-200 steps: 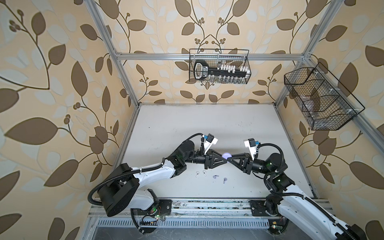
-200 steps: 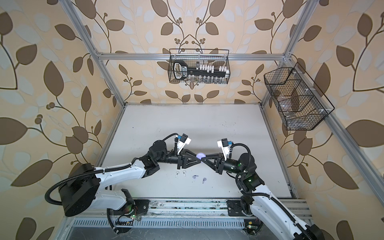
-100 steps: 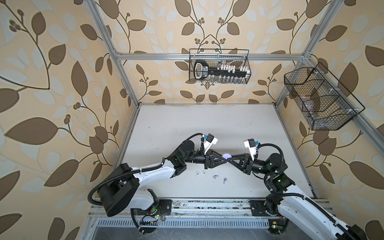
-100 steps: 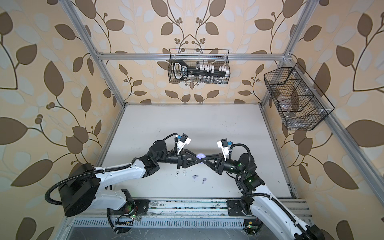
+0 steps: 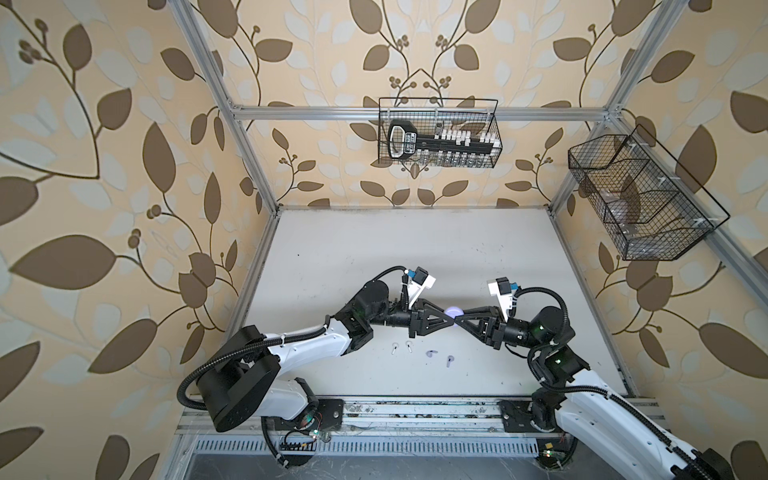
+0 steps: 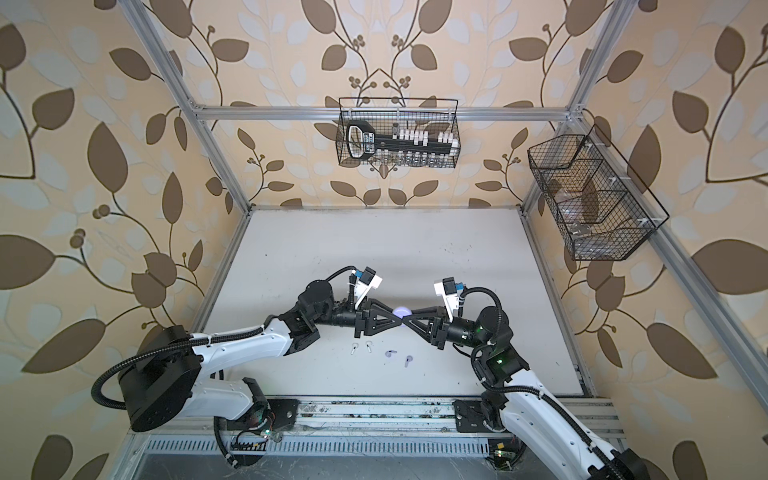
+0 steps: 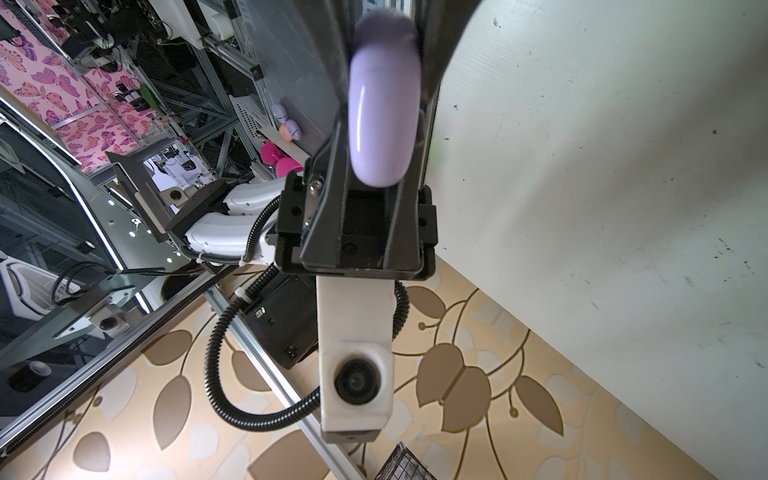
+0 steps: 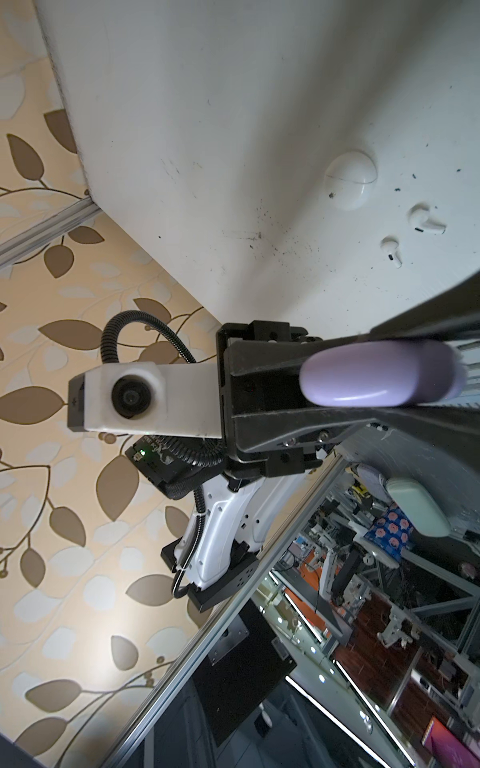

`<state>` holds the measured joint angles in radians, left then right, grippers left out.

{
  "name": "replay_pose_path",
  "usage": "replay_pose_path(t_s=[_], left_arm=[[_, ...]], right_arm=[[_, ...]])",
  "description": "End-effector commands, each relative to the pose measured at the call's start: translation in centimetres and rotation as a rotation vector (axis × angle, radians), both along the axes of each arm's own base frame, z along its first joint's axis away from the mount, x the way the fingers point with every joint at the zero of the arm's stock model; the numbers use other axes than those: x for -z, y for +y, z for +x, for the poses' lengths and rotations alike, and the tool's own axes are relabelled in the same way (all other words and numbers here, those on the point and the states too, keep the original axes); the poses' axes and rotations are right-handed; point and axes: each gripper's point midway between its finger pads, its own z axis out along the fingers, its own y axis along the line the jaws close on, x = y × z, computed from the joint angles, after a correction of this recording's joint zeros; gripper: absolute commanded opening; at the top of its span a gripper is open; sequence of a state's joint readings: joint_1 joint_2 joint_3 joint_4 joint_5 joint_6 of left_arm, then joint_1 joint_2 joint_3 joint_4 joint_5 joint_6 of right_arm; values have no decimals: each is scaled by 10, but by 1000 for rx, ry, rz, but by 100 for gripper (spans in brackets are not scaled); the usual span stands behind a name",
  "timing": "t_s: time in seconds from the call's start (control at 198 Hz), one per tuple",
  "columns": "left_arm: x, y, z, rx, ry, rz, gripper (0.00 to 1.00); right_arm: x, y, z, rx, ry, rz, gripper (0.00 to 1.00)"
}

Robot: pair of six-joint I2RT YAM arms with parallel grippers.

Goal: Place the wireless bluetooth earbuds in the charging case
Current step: 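Pull the right gripper away to flip open the lavender case lid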

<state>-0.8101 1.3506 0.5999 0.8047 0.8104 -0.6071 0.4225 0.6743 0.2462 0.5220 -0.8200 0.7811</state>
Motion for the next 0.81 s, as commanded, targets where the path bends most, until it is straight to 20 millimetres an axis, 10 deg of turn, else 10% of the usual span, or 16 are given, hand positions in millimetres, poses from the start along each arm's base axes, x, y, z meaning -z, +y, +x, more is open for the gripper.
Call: replay_pose_path(t_s=[0.0,0.801], left_arm=[[-20,-7,-1,21,-94,-63,11],[39,-15,37,-133,-155,134,3]], right_arm=[[9,-2,2,22,28,-27,32],[40,-51,31,304,106,-213,41]])
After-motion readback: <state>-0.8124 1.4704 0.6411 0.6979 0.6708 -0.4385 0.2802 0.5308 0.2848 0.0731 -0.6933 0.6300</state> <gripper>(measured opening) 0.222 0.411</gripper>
